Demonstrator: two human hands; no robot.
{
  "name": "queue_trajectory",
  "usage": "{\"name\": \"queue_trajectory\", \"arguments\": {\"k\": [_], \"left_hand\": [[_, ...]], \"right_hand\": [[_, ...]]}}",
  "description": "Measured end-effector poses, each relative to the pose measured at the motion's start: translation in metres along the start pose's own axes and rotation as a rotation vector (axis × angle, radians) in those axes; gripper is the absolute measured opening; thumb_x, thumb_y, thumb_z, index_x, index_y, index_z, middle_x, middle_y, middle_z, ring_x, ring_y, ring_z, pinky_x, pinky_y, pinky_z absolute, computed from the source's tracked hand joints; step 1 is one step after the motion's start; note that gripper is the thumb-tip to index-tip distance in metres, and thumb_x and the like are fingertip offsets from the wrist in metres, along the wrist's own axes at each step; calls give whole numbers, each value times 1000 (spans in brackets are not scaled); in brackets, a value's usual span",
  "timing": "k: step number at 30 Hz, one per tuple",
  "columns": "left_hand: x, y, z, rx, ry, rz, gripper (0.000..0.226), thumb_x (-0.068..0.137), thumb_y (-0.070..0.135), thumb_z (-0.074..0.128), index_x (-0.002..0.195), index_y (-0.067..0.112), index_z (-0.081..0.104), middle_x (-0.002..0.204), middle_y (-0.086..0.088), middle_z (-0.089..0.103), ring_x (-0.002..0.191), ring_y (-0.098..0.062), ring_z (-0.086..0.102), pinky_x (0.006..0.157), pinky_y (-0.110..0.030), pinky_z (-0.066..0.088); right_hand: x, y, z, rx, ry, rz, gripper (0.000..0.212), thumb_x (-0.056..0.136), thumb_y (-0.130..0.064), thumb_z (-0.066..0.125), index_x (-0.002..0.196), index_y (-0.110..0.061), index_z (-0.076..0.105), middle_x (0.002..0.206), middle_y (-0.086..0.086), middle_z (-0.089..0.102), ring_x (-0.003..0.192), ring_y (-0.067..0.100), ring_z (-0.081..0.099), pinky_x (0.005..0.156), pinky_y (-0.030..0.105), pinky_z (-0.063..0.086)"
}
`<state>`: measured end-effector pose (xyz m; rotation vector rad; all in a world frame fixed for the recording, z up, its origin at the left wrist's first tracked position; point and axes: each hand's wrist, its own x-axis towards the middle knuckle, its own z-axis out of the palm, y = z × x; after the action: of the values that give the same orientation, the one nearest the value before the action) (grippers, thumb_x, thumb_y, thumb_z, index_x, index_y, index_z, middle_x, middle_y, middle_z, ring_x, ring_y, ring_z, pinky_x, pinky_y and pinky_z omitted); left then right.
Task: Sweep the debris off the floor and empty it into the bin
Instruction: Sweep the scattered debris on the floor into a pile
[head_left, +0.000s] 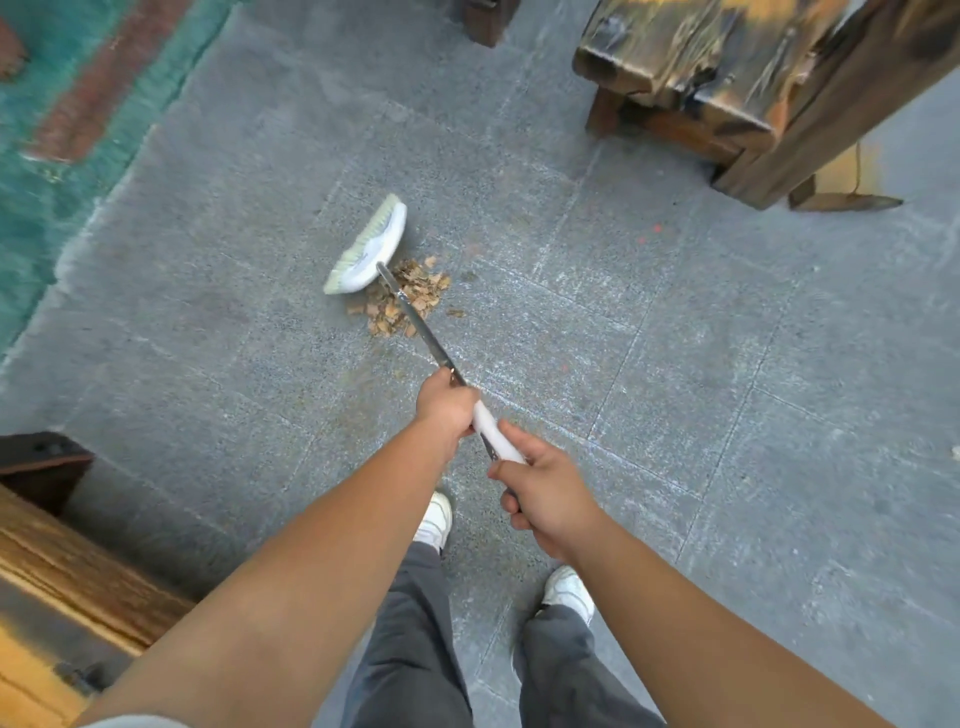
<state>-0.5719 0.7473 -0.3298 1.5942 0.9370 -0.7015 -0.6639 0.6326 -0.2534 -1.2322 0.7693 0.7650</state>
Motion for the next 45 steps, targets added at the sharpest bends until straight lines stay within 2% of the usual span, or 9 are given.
{"name": "queue_trajectory", "arguments": {"k": [4,8,12,14,18,28,32,38,45], "left_hand": [[-28,31,-14,5,-39,23,24,85,-2,52,101,15,59,88,-10,62,76,-24,58,62,-33,50],[-60,71,-23,8,-105,48,24,86,-6,51,82,17,56,77,-11,54,69,-22,50,63,-32,41],[-93,121,-20,55,-216,70,43,89,0,56,130,11,51,109,-10,61,89,-22,59,81,-33,50],[-113,146,-14,61,-276,27,52,91,2,57,139,11,41,121,-13,59,98,-25,63,91,-42,53],[-158,181,14,-34,-453,-83,47,95,-1,50,139,11,36,98,-17,60,79,-22,65,73,-40,56],[-237,215,194,125,-669,-142,17,94,-3,47,103,12,46,85,-17,61,69,-22,64,48,-30,54],[-271,229,292,252,-641,-63,16,92,-2,51,94,14,49,67,-12,63,45,-16,60,39,-20,43],[-327,267,416,301,-705,-63,24,89,-7,46,71,7,53,54,-10,54,46,-18,53,37,-17,41],[-329,338,544,299,-757,-68,22,90,-5,43,74,6,52,58,-9,47,31,-10,44,29,-11,30]], "right_hand": [[-37,-32,24,99,-37,64,56,91,-3,57,138,-32,44,80,2,57,46,10,46,39,18,31],[-67,-91,40,163,-147,228,32,90,2,53,116,-18,51,78,5,55,55,14,55,49,24,48],[-90,-142,52,284,-91,234,12,92,3,49,93,-9,49,68,7,51,51,13,52,42,21,46],[-105,-160,57,340,13,175,6,95,-4,53,92,-9,51,63,4,48,44,9,47,37,17,41],[-137,-187,36,494,140,118,6,96,-8,55,100,-11,53,63,3,50,44,8,47,36,16,40],[-198,-223,-139,827,237,20,6,96,-11,50,101,-12,53,66,5,54,45,10,53,36,16,43],[-211,-247,-238,946,200,14,15,95,-5,45,86,-8,56,55,5,60,45,12,60,43,19,52],[-234,-302,-369,1036,265,11,38,98,-14,49,65,-3,65,45,4,59,32,6,53,37,13,45],[-213,-382,-491,980,346,40,22,99,-12,46,81,-3,55,44,5,55,30,7,50,38,15,46]]}}
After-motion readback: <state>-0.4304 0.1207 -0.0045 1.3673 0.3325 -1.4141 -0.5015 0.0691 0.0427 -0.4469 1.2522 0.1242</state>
